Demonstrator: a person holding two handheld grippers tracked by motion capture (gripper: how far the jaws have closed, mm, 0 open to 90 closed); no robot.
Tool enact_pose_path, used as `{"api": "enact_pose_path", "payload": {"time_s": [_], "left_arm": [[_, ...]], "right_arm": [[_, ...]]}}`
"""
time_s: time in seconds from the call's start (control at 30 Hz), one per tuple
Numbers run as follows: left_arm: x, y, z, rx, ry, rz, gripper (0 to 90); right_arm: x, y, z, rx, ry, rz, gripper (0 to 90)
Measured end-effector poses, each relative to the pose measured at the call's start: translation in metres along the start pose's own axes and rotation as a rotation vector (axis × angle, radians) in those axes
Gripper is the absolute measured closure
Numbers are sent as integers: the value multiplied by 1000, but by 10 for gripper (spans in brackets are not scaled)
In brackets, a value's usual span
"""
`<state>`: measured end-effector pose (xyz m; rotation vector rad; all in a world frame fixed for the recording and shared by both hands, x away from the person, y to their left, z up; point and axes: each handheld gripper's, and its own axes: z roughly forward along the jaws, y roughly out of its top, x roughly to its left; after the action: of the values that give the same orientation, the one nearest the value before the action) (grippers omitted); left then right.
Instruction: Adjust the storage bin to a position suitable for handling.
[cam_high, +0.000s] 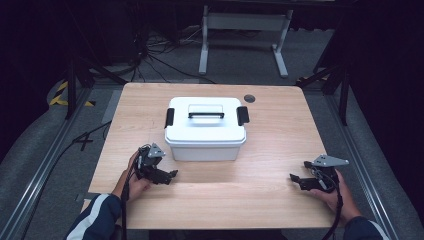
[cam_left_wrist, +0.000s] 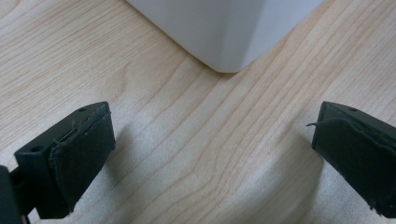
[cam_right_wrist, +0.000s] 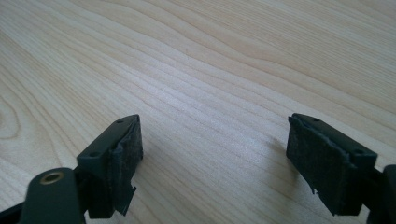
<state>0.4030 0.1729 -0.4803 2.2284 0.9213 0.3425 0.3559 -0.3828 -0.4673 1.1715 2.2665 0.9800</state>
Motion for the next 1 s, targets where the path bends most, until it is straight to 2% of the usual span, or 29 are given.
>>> {"api": "enact_pose_path", "payload": {"time_s": [0.07,0.3,0.43,0.5,0.6,0.67,0.77,0.8,0.9,1.0], "left_arm": [[0,-1,-1,4,2,4,1],[3,-11,-9,-1,-35,35,3],[2,-13,-11,-4,-29,51,6],[1,-13,-12,2,-28,38,7],[3,-12,-11,1,-35,60,5],[3,-12,-11,0,-47,49,4],[4,-12,-11,1,-48,55,2],[4,-12,-11,1,-48,55,2],[4,-13,-11,-1,-47,50,3],[4,-13,-12,1,-44,58,4]], "right_arm": [[0,0,0,0,0,0,188],[0,1,1,-4,-8,7,209],[-1,0,0,3,-25,10,175],[-1,0,-1,-2,-30,-7,184],[0,1,-2,6,-32,-25,198],[0,1,-2,6,-27,-31,214],[-2,0,-5,10,-15,-46,227],[-4,-1,-7,10,-9,-54,260],[-5,-1,-10,8,-1,-54,260],[-6,3,-13,-9,12,-62,281]]}}
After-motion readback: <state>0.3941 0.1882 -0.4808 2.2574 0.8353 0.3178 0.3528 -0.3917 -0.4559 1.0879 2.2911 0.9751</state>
